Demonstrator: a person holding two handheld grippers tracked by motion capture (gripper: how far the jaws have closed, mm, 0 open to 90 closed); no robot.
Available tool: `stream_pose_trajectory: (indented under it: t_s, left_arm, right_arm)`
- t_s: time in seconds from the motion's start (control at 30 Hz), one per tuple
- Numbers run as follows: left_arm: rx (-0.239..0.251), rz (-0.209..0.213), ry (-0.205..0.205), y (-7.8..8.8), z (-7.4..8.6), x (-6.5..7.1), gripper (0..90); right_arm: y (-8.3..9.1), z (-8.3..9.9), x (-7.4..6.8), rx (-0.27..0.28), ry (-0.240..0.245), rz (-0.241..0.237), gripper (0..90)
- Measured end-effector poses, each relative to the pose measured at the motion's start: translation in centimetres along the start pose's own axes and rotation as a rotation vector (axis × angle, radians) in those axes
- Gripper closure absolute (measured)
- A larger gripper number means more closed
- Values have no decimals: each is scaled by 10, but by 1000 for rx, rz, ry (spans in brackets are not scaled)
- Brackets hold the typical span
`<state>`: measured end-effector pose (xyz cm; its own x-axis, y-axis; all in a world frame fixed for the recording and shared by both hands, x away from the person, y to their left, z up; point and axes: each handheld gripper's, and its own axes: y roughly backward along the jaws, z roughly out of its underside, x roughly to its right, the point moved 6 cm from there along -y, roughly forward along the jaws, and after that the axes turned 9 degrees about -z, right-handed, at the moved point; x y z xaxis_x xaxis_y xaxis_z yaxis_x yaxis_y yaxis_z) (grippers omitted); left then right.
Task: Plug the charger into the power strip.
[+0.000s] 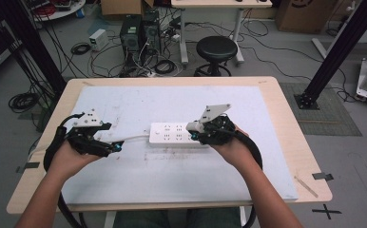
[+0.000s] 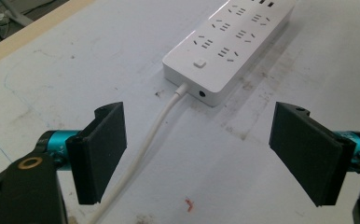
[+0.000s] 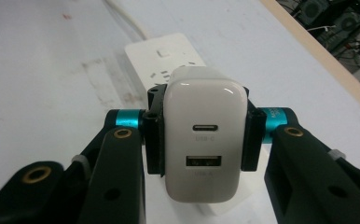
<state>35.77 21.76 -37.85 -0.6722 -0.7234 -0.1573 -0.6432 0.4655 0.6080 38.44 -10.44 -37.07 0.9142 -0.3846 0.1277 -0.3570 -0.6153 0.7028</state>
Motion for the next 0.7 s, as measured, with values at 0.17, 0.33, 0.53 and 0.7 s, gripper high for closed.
stream_pose_trajectory:
  t_s: [0.17,0.33,0.53,0.7]
  left_arm:
    - [-4,9,-11,-1,6,0,189]
    - [-18,23,-8,-5,10,3,189]
    - [-43,32,-21,-11,12,5,190]
    - [-43,48,-30,-14,13,7,189]
  right_arm:
    - [-5,-5,12,-133,68,44,631]
    - [-13,-5,24,-241,90,-15,630]
    - [-32,-4,38,-384,125,-116,630]
    - [-50,-5,49,-451,173,-188,630]
